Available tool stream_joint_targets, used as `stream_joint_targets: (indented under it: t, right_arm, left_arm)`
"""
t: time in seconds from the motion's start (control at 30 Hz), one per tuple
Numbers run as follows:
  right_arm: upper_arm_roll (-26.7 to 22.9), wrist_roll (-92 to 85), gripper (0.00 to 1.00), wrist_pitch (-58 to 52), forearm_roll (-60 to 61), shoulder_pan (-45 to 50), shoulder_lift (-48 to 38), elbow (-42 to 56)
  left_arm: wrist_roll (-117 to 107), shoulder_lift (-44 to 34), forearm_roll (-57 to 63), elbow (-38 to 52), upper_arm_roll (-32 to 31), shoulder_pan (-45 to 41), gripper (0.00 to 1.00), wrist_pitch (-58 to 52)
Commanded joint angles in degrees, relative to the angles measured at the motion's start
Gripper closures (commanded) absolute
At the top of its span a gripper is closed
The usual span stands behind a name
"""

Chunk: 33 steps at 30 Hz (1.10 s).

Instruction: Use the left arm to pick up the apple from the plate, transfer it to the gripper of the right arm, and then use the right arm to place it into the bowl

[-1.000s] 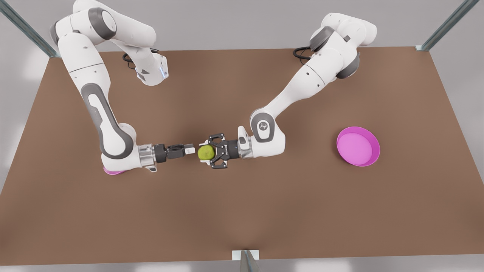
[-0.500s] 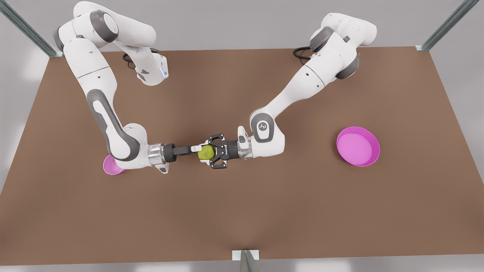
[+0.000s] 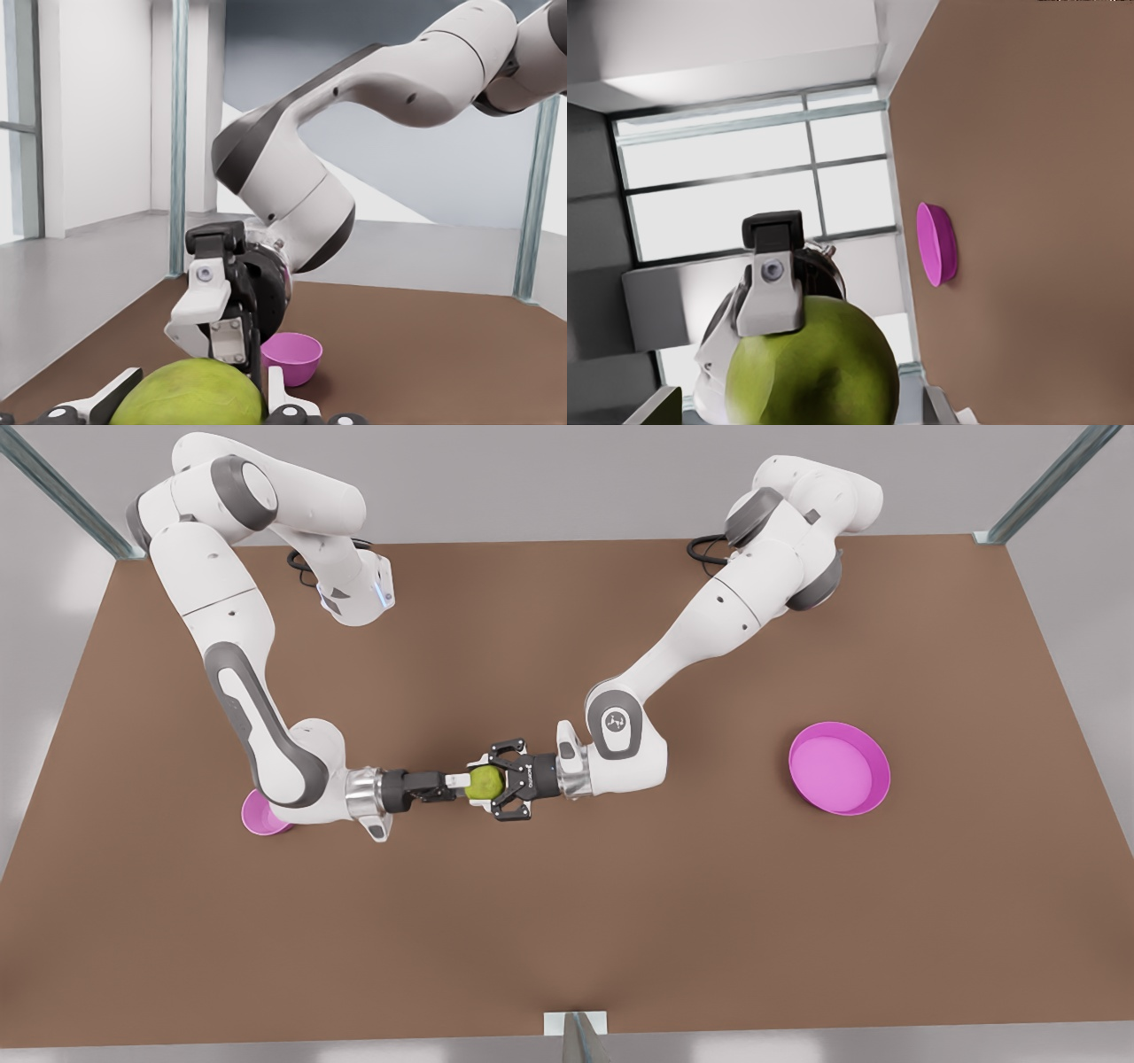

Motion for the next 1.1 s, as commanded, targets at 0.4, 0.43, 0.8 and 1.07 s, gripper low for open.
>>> stream_joint_targets:
  t: [0.4,0.43,0.8,1.07]
  right_arm:
    - [0.36,-10.14,0.0,1.01,3.69,2.86,0.25,0.62]
    - [0.36,-10.14,0.06,1.8,3.69,3.04,0.25,0.62]
    - [0.36,-9.88,0.31,1.45,3.43,2.51,-0.19,0.62]
    - [0.36,-9.88,0.3,1.36,3.25,2.51,-0.28,0.62]
  left_arm:
    - [0.07,-0.09,0.43,0.02,0.07,0.0,0.38,-0.46]
    - [0.07,-0.09,0.43,0.02,0.07,0.0,0.37,-0.55]
    - [0.07,-0.09,0.43,0.02,0.07,0.0,0.35,-0.55]
    - [0.07,1.05,0.25,0.02,-0.2,0.0,0.01,-0.55]
